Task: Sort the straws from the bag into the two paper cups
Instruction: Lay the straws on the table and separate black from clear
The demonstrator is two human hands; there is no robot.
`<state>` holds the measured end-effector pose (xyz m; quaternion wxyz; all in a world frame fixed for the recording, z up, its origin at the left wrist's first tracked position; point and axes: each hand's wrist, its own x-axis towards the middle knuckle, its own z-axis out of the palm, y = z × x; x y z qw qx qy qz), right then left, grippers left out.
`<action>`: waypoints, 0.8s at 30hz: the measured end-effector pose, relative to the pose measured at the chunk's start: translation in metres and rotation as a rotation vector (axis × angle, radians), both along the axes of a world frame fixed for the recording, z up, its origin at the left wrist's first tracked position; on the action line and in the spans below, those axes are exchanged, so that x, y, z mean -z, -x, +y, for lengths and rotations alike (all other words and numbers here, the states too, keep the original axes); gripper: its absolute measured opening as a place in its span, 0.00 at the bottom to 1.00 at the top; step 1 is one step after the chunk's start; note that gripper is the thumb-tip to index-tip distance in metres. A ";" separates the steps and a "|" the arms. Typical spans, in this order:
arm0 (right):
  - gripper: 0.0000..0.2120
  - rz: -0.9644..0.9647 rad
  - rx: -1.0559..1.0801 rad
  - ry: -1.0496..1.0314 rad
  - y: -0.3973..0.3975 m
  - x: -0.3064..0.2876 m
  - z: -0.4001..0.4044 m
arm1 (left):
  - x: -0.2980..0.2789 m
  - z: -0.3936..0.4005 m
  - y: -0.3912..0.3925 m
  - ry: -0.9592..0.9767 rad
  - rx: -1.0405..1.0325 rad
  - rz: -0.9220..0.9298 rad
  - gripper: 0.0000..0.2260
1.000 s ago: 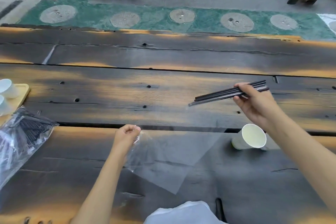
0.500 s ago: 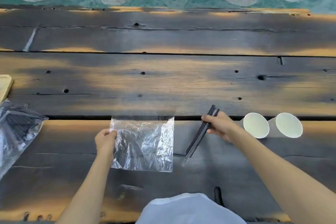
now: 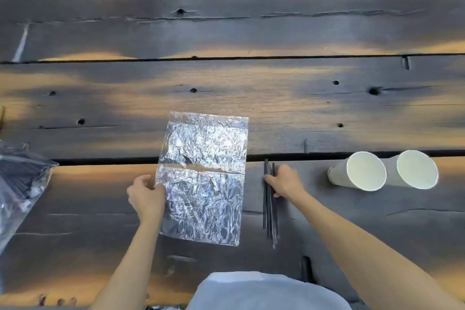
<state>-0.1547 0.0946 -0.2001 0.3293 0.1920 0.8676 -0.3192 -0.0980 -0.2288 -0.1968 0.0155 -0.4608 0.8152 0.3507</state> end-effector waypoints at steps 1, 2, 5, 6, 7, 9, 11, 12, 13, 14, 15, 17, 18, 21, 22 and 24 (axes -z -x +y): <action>0.12 0.016 0.005 0.001 0.000 0.001 0.001 | 0.000 0.006 0.002 -0.001 0.029 0.009 0.14; 0.13 0.032 0.013 0.003 -0.001 0.002 0.002 | -0.002 0.014 0.004 -0.005 0.062 0.019 0.13; 0.10 0.052 0.031 0.020 -0.003 0.005 0.010 | -0.008 0.043 0.009 -0.071 0.158 0.056 0.11; 0.09 0.052 0.042 0.027 -0.005 0.005 0.013 | -0.010 0.054 0.010 -0.120 0.178 0.073 0.11; 0.08 0.060 0.050 0.025 -0.008 0.004 0.016 | -0.012 0.065 0.011 -0.170 0.203 0.086 0.11; 0.08 0.075 0.063 0.006 -0.015 0.000 0.022 | -0.012 0.087 0.010 -0.259 0.270 0.070 0.11; 0.06 0.086 0.065 -0.013 -0.025 -0.004 0.027 | -0.010 0.110 0.005 -0.295 0.358 0.000 0.09; 0.06 0.090 0.076 -0.016 -0.032 -0.005 0.030 | -0.009 0.122 0.001 -0.304 0.407 -0.045 0.07; 0.05 0.092 0.092 -0.021 -0.038 -0.005 0.032 | -0.007 0.134 -0.003 -0.312 0.459 -0.086 0.05; 0.06 0.089 0.108 -0.027 -0.044 -0.006 0.034 | -0.005 0.145 -0.008 -0.319 0.505 -0.113 0.04; 0.06 0.087 0.120 -0.033 -0.050 -0.006 0.036 | -0.002 0.156 -0.012 -0.313 0.546 -0.136 0.03; 0.07 0.095 0.140 -0.036 -0.060 -0.008 0.039 | 0.003 0.171 -0.015 -0.271 0.602 -0.164 0.03; 0.07 0.102 0.148 -0.032 -0.064 -0.008 0.040 | 0.006 0.177 -0.015 -0.251 0.616 -0.168 0.04; 0.10 0.120 0.151 -0.025 -0.074 -0.009 0.037 | 0.010 0.192 -0.016 -0.186 0.660 -0.174 0.03; 0.11 0.121 0.151 -0.011 -0.076 -0.008 0.035 | 0.011 0.197 -0.017 -0.164 0.689 -0.181 0.03; 0.12 0.128 0.125 0.024 -0.080 -0.007 0.030 | 0.012 0.204 -0.019 -0.141 0.738 -0.202 0.02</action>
